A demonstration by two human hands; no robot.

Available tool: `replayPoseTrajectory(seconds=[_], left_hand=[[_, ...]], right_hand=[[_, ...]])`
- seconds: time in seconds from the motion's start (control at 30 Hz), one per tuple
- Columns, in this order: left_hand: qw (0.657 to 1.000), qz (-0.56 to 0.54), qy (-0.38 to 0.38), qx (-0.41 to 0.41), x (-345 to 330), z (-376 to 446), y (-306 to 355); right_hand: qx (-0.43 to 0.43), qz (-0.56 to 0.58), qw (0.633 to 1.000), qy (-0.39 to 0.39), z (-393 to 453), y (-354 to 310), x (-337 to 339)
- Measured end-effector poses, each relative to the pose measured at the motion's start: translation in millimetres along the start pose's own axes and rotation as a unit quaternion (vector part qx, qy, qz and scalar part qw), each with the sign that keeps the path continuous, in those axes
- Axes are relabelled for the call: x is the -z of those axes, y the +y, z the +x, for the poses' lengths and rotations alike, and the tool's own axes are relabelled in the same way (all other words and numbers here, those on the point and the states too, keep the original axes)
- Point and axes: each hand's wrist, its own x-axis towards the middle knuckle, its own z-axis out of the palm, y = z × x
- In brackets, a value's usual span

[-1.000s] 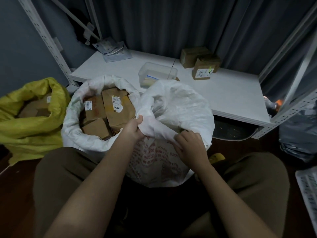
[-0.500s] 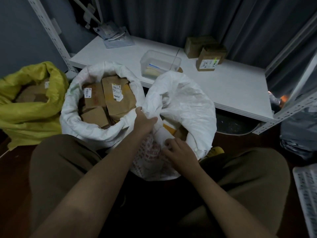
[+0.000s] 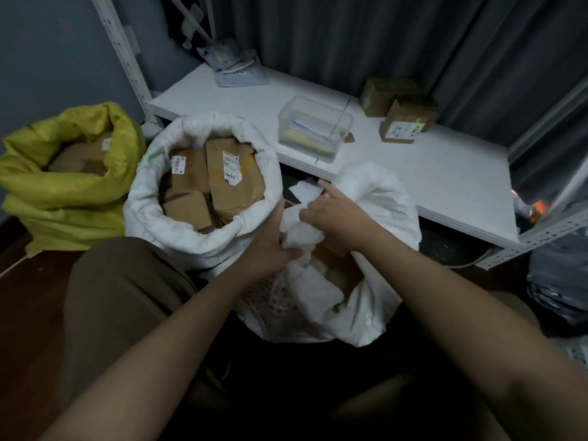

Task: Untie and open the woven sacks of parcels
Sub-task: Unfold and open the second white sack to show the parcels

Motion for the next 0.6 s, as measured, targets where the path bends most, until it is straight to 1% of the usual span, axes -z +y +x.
replayPoseTrajectory(seconds=[0.07, 0.1, 0.13, 0.17, 0.23, 0.3, 0.33, 0.37, 0.43, 0.47, 0.5, 0.53, 0.57, 0.6], left_hand=[[0.993, 0.115, -0.002, 0.021, 3.8, -3.1, 6.6], [0.985, 0.173, 0.017, 0.014, 2.2, -4.2, 9.8], [0.979, 0.201, 0.041, -0.004, -1.5, -4.8, 11.6], [0.979, 0.194, 0.062, -0.02, -5.7, -5.5, 13.6], [0.988, 0.129, 0.084, -0.026, -10.7, -3.8, 14.3], [0.996, 0.036, 0.078, -0.024, -5.6, -1.4, 9.2], [0.997, -0.007, 0.066, -0.027, 0.1, -0.3, 5.0], [0.997, -0.049, 0.05, -0.029, 7.4, 2.0, -2.5], [0.992, -0.125, -0.005, 0.002, 21.8, 4.5, -16.5], [0.992, -0.119, -0.041, 0.02, 25.8, 3.0, -18.8], [0.997, -0.052, -0.059, 0.025, 25.0, 1.2, -18.4], [0.997, 0.063, -0.048, 0.014, 19.3, 0.3, -15.7], [0.986, 0.165, -0.005, -0.012, 10.8, -0.2, -13.3], [0.973, 0.225, 0.033, -0.045, 2.0, -1.8, -8.6]], right_hand=[[-0.03, 0.044, 0.989, -0.135, 15.4, -5.4, 9.3], [-0.05, 0.061, 0.981, -0.176, 24.4, -9.1, 11.2], [-0.063, 0.095, 0.974, -0.198, 34.0, -13.4, 11.7], [-0.075, 0.135, 0.964, -0.216, 42.1, -17.9, 12.3], [-0.09, 0.21, 0.942, -0.245, 49.8, -21.3, 11.7], [-0.092, 0.246, 0.936, -0.233, 41.7, -9.3, 15.1], [-0.088, 0.23, 0.945, -0.215, 33.2, -0.5, 18.2], [-0.082, 0.193, 0.958, -0.195, 23.3, 7.9, 19.0], [-0.059, 0.106, 0.982, -0.147, 7.1, 16.9, 18.0], [-0.056, 0.084, 0.986, -0.135, 3.2, 15.4, 17.7], [-0.065, 0.088, 0.983, -0.146, 2.7, 11.0, 17.2], [-0.08, 0.111, 0.974, -0.179, 5.4, 6.3, 14.9], [-0.096, 0.147, 0.959, -0.221, 11.0, 3.6, 10.6], [-0.105, 0.187, 0.943, -0.254, 18.8, 2.7, 6.9]])
